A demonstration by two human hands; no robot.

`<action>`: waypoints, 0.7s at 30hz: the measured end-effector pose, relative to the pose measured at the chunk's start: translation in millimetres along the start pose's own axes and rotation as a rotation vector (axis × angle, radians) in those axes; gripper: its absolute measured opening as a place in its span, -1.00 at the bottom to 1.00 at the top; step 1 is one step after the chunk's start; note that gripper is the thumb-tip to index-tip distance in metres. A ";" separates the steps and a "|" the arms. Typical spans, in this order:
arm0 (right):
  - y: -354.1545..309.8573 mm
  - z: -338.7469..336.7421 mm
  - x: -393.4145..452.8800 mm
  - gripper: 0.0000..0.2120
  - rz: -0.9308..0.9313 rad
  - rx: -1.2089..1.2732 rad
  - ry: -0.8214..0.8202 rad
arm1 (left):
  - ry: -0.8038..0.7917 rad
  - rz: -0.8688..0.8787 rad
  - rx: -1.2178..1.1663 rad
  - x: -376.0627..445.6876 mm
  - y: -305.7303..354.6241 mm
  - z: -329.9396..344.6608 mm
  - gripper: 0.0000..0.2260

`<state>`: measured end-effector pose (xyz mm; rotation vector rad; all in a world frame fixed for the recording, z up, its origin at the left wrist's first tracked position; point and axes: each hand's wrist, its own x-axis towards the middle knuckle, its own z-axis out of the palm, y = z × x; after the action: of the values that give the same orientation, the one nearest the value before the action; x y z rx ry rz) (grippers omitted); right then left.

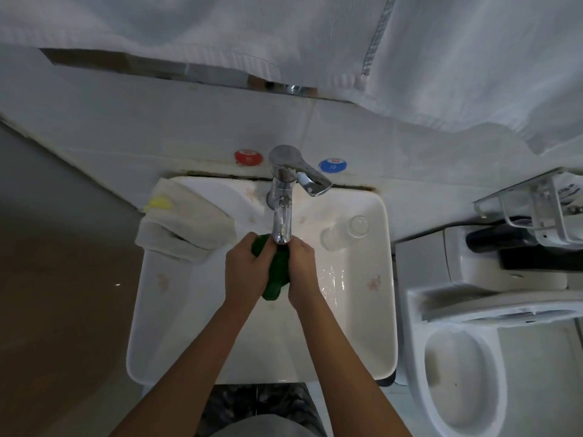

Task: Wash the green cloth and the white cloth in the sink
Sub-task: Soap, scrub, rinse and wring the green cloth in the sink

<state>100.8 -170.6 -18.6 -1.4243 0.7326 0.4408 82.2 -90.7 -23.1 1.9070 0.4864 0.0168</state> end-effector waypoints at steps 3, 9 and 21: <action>5.1 -2.7 -2.3 -0.82 -0.017 -0.053 -0.038 | -0.020 -0.009 0.007 4.7 -1.5 -2.0 -0.70; 24.9 0.4 -10.3 -0.75 -0.215 0.081 0.056 | 0.021 -0.051 -0.012 8.5 -0.3 7.5 -0.76; 24.8 10.3 -4.7 -0.79 -0.291 0.231 0.211 | -0.042 -0.163 -0.048 -10.3 0.7 20.0 -0.70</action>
<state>82.6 -156.8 -33.6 -1.3426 0.7057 -0.0209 77.7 -112.3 -28.0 1.8116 0.6066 -0.1172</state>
